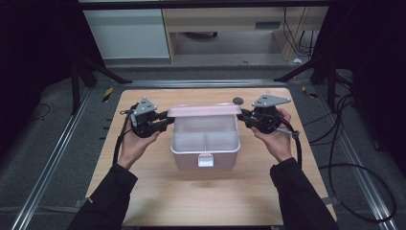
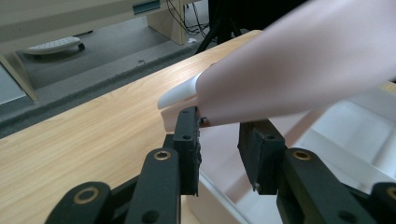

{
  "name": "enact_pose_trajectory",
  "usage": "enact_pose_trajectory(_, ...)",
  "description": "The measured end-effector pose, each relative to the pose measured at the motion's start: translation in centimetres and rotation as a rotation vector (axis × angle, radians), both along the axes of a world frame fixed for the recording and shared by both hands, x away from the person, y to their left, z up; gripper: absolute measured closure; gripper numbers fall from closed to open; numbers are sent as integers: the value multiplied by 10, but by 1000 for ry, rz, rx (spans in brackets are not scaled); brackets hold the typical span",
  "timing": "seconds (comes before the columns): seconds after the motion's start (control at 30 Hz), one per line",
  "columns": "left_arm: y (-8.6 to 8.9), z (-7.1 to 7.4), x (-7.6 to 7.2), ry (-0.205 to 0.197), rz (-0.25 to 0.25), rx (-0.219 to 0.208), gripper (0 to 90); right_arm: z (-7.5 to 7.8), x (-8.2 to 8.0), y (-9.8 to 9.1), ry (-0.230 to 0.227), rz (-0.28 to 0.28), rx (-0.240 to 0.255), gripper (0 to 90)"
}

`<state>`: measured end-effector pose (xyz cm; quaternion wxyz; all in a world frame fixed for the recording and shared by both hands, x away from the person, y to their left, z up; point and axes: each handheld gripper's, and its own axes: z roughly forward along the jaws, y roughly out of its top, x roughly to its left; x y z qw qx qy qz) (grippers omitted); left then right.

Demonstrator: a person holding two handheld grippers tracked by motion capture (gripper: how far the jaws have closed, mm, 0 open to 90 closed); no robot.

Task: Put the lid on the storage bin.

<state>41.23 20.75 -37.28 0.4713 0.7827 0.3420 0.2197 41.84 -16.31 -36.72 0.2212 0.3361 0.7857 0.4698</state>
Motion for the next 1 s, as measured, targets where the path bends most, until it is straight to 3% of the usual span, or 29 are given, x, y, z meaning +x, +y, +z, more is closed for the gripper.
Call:
enact_pose_trajectory(0.13,1,-4,-15,-7,2,30,657,-7,-16,-4,2,17,21,744)
enact_pose_trajectory(0.33,3,-12,-35,-28,22,46,578,-15,-37,-4,-2,14,-3,669)
enact_pose_trajectory(0.63,9,-25,-58,-4,46,58,457,-24,-56,-8,27,12,-35,562)
enact_pose_trajectory(0.73,18,-30,-67,15,67,44,423,-28,-64,-13,43,12,-39,525)
enact_pose_trajectory(0.87,35,-35,-74,31,112,38,403,-37,-71,-31,51,-30,-1,476)
enact_pose_trajectory(1.0,53,-46,-67,55,179,31,391,-43,-70,-48,48,-103,-5,406)
